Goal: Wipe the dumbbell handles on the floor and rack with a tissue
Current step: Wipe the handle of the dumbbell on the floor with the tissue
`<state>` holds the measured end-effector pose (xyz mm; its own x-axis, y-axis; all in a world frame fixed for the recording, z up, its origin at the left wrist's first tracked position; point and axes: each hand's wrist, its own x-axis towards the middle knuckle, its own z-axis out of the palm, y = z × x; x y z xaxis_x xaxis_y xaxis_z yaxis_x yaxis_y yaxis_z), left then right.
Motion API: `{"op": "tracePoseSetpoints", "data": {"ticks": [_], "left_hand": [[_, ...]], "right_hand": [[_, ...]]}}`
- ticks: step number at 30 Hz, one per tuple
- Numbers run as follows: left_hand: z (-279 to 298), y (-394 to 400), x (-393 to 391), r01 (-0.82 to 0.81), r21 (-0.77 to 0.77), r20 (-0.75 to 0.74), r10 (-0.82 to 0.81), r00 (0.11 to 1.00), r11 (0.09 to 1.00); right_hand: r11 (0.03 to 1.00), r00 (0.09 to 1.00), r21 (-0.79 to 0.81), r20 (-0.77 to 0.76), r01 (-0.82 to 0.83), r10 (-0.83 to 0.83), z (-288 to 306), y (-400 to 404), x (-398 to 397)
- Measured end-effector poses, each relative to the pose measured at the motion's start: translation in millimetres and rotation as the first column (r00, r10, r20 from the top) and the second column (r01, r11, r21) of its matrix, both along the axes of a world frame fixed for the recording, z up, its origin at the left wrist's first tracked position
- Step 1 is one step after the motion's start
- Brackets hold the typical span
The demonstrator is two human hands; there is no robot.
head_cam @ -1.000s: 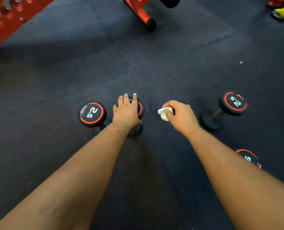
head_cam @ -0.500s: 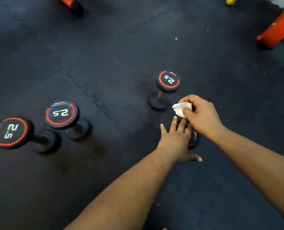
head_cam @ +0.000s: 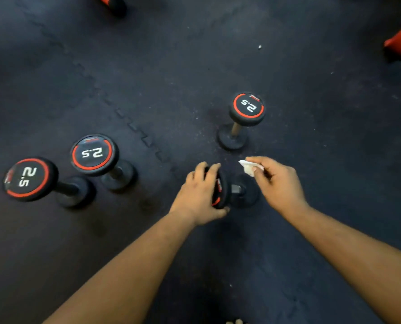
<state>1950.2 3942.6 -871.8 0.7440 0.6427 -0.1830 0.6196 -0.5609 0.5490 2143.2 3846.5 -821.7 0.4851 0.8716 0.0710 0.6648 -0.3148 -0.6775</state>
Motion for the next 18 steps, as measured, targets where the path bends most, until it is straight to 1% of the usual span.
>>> {"op": "tracePoseSetpoints", "data": {"ticks": [2,4,6,9,10,11,13,14,15,16,17,18], "left_hand": [[-22.5,6.2,-33.8,-0.12,-0.166,0.019,0.125,0.992,0.979],[-43.0,5.7,-61.7,-0.209,-0.26,0.06,0.232,0.971,0.943],[-54.7,1.7,-82.6,-0.257,-0.294,0.106,0.298,0.949,0.921],[-57.9,-1.4,-117.3,-0.281,-0.293,0.11,0.324,0.94,0.914],[-57.9,-2.2,-129.6,-0.292,-0.292,0.098,0.332,0.938,0.911],[-57.9,-3.3,-141.7,-0.303,-0.292,0.093,0.342,0.935,0.907],[-61.3,-7.0,-165.3,-0.332,-0.295,0.113,0.378,0.919,0.896],[-64.4,-10.7,-177.9,-0.355,-0.305,0.124,0.406,0.905,0.884],[-67.1,-13.9,-188.4,-0.379,-0.31,0.123,0.432,0.893,0.872],[-69.4,-16.5,-196.7,-0.402,-0.31,0.115,0.454,0.884,0.861],[-71.9,-18.8,-207.8,-0.428,-0.307,0.109,0.478,0.872,0.85],[-73.9,-19.9,-215.4,-0.443,-0.304,0.11,0.493,0.863,0.843]], "right_hand": [[0.981,0.983,-0.113,0.071,-0.159,0.167,-7.6,18.7,-20.1],[0.92,0.936,-0.243,0.1,-0.307,0.338,-15.9,35.0,-43.4],[0.847,0.872,-0.337,0.129,-0.41,0.473,-25.0,45.3,-64.6],[0.756,0.782,-0.412,0.145,-0.509,0.606,-28.4,55.8,-89.0],[0.71,0.736,-0.455,0.156,-0.538,0.658,-25.9,60.0,-94.1],[0.649,0.671,-0.503,0.171,-0.57,0.722,-22.8,65.6,-99.4],[0.538,0.502,-0.559,0.235,-0.63,0.832,-19.1,81.2,-115.0],[0.499,0.418,-0.57,0.278,-0.653,0.865,-18.9,92.3,-127.7],[0.486,0.367,-0.567,0.319,-0.665,0.874,-19.3,104.1,-141.0],[0.495,0.356,-0.557,0.345,-0.667,0.868,-20.2,115.0,-154.7],[0.512,0.371,-0.544,0.355,-0.665,0.858,-23.5,125.1,-173.2],[0.537,0.404,-0.536,0.354,-0.651,0.843,-27.8,131.3,-189.7]]}}
